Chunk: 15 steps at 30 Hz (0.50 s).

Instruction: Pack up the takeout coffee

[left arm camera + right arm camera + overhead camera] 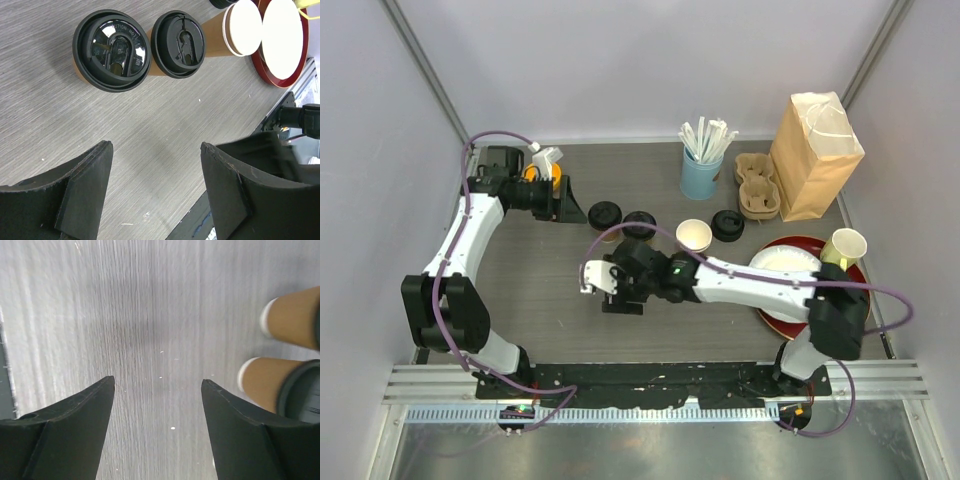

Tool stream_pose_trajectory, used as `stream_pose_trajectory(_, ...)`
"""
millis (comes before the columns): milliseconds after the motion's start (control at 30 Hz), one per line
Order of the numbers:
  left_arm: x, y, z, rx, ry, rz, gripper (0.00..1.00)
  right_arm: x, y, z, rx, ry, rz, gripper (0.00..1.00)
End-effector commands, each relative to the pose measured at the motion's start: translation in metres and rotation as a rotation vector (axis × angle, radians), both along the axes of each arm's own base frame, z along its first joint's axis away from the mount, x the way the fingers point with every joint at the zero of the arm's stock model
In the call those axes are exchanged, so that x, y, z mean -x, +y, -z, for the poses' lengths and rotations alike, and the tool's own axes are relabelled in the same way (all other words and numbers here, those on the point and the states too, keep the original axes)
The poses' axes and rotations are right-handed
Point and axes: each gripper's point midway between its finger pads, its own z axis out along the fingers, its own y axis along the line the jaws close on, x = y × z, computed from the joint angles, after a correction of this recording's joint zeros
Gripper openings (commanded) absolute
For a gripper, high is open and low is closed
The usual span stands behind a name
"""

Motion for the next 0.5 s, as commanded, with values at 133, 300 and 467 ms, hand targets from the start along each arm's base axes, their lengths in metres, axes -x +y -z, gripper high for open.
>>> stream_pose_trajectory(133,0.005,-0.002,-0.016,0.018,-0.052,0.035,0.75,-0.043,-0.039,-0.212,-0.501,-0.08,0.346,0.89)
stream_pose_trajectory(300,0.008,0.001,-0.004,0.001,-0.038,0.043,0.75,-0.161,-0.178,-0.271,-0.687,-0.17,0.915,0.91)
stream_pose_trajectory(467,0.006,0.01,0.0,-0.046,-0.042,0.027,0.75,-0.225,-0.305,-0.27,-0.621,-0.335,1.332,0.91)
